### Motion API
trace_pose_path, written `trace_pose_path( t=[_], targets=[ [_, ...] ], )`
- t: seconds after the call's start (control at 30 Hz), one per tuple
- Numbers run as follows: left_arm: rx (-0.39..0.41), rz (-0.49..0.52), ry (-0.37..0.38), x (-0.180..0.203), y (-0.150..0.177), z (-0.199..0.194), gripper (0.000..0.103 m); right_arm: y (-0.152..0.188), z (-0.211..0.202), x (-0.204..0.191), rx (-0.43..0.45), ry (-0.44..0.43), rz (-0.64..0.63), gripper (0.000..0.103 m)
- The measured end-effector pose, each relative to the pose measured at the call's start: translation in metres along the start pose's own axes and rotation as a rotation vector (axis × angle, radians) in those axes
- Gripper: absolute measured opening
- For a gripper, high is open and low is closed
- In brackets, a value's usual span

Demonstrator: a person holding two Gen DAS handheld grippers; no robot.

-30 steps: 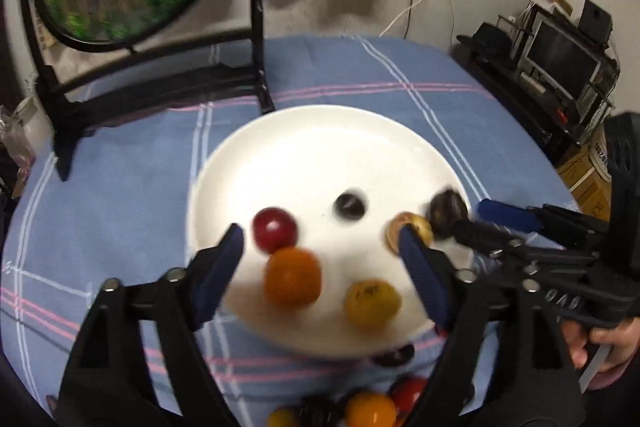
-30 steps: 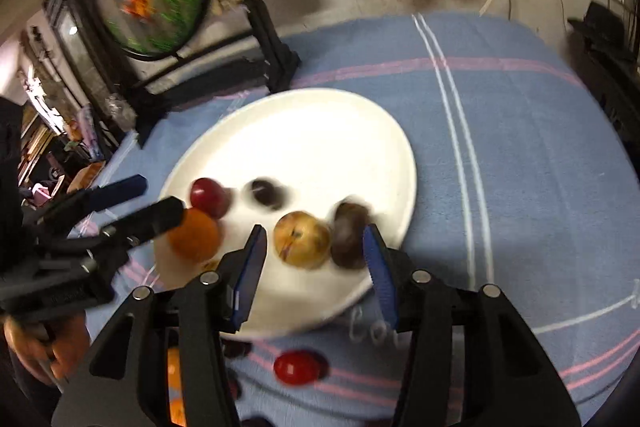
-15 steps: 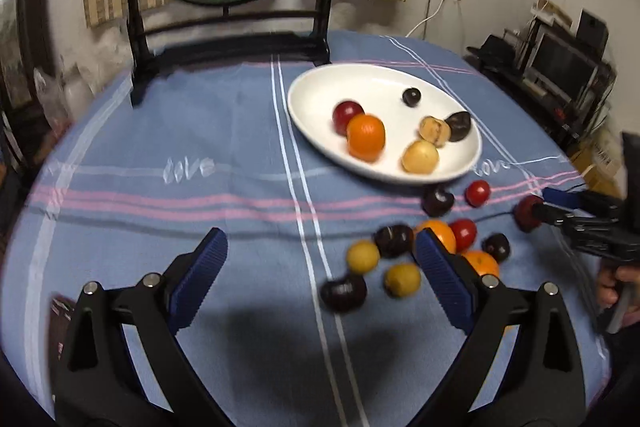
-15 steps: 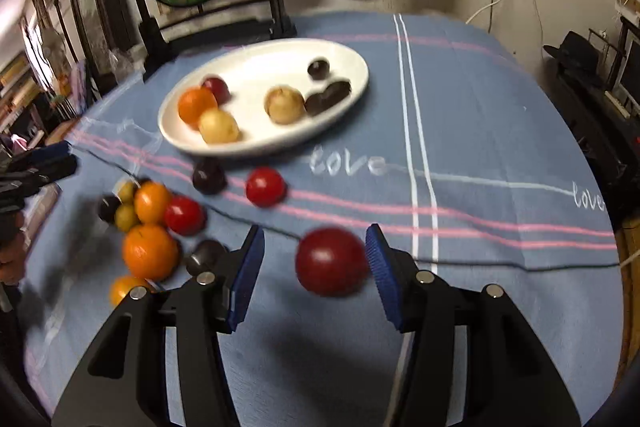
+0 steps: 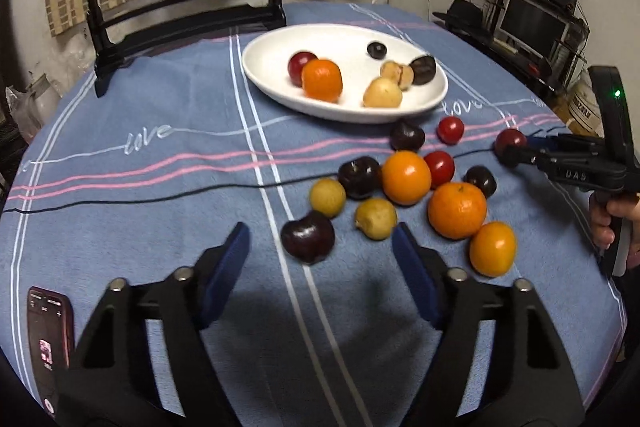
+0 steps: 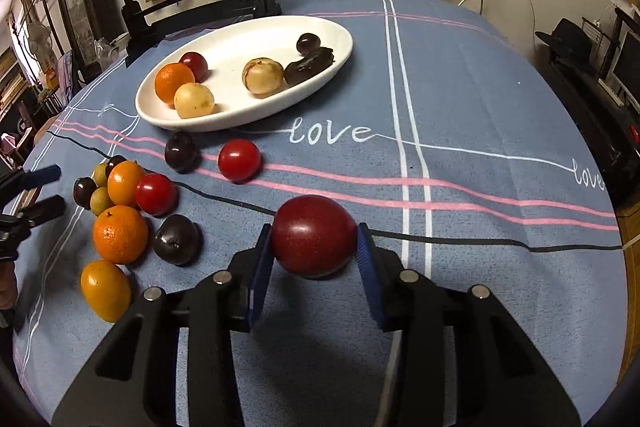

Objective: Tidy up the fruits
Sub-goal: 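Grasp the dark cherry with the left tool while the right tool grasps the red plum, then place the dark cherry and red plum on the white plate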

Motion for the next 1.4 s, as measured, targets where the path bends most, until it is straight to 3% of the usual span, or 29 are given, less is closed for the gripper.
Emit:
trace_pose_path(
  t=[0.07, 0.13, 0.33, 0.8, 1.17, 1.4],
  targets=[
    [-0.021, -0.007, 0.009, -0.001, 0.001, 0.005, 0.050, 0.000, 0.000, 0.000, 0.000, -0.001, 0.001, 0.041],
    [-0.036, -0.020, 0.002, -0.003, 0.001, 0.009, 0.046, 0.000, 0.000, 0.000, 0.001, 0.001, -0.001, 0.041],
    [-0.042, -0.042, -0.009, -0.007, 0.001, 0.014, 0.046, 0.000, 0.000, 0.000, 0.001, 0.004, -0.004, 0.041],
    [-0.074, -0.012, -0.046, -0.002, 0.004, 0.028, 0.033, 0.000, 0.000, 0.000, 0.000, 0.002, -0.002, 0.041],
    [-0.024, -0.045, -0.024, -0.004, 0.002, 0.009, 0.033, -0.002, -0.008, -0.002, 0.023, -0.031, 0.012, 0.041],
    [0.030, -0.069, 0.052, -0.002, -0.016, -0.016, 0.033, -0.016, -0.029, -0.024, 0.092, -0.078, -0.030, 0.041]
  ],
)
Point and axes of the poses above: each gripper's, at about its wrist camera, not at the fingertips, and z roughly the way its jaws point, x to its right, y to its underside, the point moved 1 cm from there along z, roughly the way its jaws point, and after that the axes turned 2 degrees about -y, right-handed, at the moved point
